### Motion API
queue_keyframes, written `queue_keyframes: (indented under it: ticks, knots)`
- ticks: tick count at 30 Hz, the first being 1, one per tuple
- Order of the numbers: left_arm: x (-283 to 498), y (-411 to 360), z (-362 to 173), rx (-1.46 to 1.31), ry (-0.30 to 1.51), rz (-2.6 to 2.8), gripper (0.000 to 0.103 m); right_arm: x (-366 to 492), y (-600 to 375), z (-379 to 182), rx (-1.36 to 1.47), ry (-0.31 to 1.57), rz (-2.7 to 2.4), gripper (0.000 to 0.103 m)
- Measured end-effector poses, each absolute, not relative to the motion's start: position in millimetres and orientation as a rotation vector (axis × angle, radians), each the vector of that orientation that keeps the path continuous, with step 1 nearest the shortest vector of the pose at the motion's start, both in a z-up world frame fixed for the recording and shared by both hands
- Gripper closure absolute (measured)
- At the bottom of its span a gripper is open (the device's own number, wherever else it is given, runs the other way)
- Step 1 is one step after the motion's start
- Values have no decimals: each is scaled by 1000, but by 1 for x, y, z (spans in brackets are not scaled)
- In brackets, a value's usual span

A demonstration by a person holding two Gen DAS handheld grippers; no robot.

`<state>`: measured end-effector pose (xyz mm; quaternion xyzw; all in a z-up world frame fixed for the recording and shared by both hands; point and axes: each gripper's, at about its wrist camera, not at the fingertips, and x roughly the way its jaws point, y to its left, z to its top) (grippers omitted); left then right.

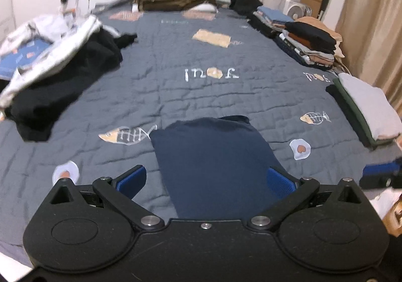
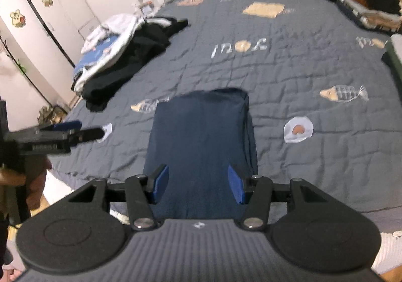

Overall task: Fold clothes
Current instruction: 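Move both open grippers onto the sides of the folded navy shirt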

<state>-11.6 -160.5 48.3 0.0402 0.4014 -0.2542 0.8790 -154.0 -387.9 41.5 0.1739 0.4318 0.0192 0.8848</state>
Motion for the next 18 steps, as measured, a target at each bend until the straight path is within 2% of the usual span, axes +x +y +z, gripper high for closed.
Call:
queue_keyframes:
  ticks: [5, 11, 18]
  knots:
    - [8, -163, 42, 75, 886, -560, 0, -141, -396, 29, 367, 934, 58, 52]
    - [26, -146, 33, -60, 903, -617, 0, -135, -414, 16, 414, 942, 43, 52]
    - [59, -156, 6, -58, 936, -643, 1, -136, -428, 2, 503, 926, 18, 51]
